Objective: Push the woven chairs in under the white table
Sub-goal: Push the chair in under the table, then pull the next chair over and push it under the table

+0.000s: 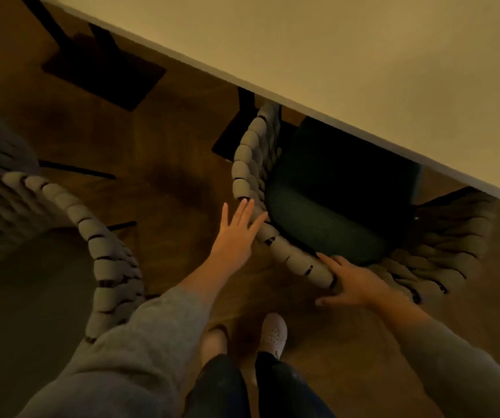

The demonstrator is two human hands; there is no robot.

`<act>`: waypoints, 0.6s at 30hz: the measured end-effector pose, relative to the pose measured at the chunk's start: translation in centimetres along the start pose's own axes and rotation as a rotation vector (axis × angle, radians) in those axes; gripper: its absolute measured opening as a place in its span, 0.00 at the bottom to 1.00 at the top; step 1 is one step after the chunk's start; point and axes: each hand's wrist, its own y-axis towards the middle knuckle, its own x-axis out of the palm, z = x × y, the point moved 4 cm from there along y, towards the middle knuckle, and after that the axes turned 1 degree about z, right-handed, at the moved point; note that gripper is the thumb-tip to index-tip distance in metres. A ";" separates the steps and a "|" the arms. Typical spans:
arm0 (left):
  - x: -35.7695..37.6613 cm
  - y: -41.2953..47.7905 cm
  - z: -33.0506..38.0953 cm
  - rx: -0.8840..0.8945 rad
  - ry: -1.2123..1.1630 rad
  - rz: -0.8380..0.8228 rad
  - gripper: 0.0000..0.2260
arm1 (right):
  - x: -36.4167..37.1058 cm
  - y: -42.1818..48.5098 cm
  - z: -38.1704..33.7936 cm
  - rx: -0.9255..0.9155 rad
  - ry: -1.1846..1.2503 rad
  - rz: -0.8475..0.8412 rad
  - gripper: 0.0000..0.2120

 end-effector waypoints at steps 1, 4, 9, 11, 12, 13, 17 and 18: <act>0.4 -1.6 -0.9 -0.025 -0.053 0.024 0.35 | -0.7 0.5 -2.0 -0.086 -0.036 0.066 0.51; 2.0 -6.9 -4.7 -0.194 -0.177 0.097 0.34 | -2.7 2.4 -10.2 -0.339 -0.125 0.319 0.46; 5.5 -17.3 -12.8 -0.701 -0.377 0.245 0.39 | -3.1 6.1 -24.0 -0.630 -0.311 0.311 0.44; 7.2 -21.4 -15.5 -0.900 -0.484 0.185 0.41 | -2.9 7.3 -28.5 -0.702 -0.386 0.289 0.44; 8.1 -22.9 -16.3 -0.964 -0.538 0.148 0.43 | -2.8 8.1 -30.3 -0.731 -0.426 0.284 0.44; 9.0 -24.1 -16.9 -1.004 -0.587 0.108 0.44 | -2.9 8.8 -32.0 -0.758 -0.478 0.275 0.45; 12.2 -26.4 -18.4 -1.071 -0.809 -0.003 0.47 | -3.1 12.1 -38.9 -0.866 -0.714 0.186 0.46; 12.5 -26.3 -18.2 -1.056 -0.861 -0.020 0.46 | -3.3 12.8 -40.4 -0.883 -0.772 0.169 0.45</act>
